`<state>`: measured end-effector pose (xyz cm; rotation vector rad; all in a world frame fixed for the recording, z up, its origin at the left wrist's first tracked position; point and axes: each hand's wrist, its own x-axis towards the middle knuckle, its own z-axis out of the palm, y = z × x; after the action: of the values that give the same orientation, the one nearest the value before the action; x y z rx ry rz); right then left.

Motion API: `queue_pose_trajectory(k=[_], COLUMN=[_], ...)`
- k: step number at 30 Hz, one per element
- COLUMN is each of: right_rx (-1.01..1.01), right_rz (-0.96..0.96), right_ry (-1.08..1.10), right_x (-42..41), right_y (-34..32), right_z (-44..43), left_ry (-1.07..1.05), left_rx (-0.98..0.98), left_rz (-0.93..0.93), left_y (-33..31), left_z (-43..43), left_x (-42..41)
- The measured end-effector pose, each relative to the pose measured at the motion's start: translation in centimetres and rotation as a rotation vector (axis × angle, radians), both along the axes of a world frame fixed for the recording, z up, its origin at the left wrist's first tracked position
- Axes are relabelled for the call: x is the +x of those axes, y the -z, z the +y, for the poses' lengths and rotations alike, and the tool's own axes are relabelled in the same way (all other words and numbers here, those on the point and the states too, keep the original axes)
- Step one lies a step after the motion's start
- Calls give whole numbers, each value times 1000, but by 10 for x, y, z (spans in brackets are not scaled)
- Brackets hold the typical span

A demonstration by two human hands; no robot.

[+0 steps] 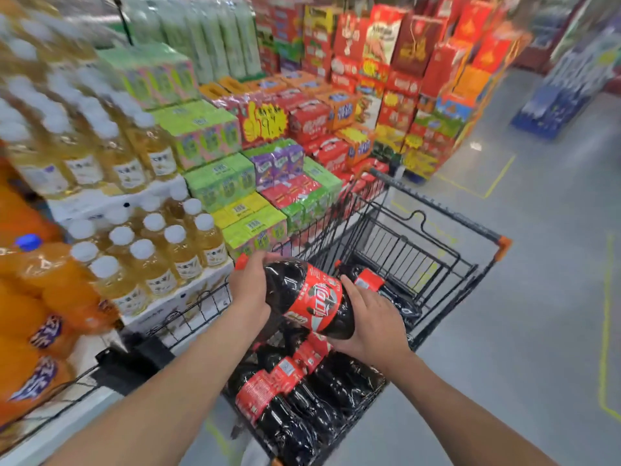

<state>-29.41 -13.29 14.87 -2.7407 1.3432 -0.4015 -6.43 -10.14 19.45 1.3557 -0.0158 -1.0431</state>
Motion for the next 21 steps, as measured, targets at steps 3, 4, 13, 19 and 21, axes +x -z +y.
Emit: queue_pose_trajectory(k=[3, 4, 13, 19, 21], right_rx=[-19, -24, -68, -73, -62], right_rz=[-13, -22, -107, -127, -121], right_ry=[-80, -112, -410, -611, -677], right_x=[5, 8, 94, 179, 209], right_y=[-19, -25, -59, -68, -68], right_z=[7, 10, 59, 137, 170], left_ry=[-86, -117, -373, -600, -704], left_rx=[-42, -57, -141, -141, -166], left_rz=[8, 9, -42, -77, -74], left_y=[-25, -33, -69, -69, -70], left_z=[28, 38, 148, 263, 307], left_x=[1, 3, 59, 114, 131])
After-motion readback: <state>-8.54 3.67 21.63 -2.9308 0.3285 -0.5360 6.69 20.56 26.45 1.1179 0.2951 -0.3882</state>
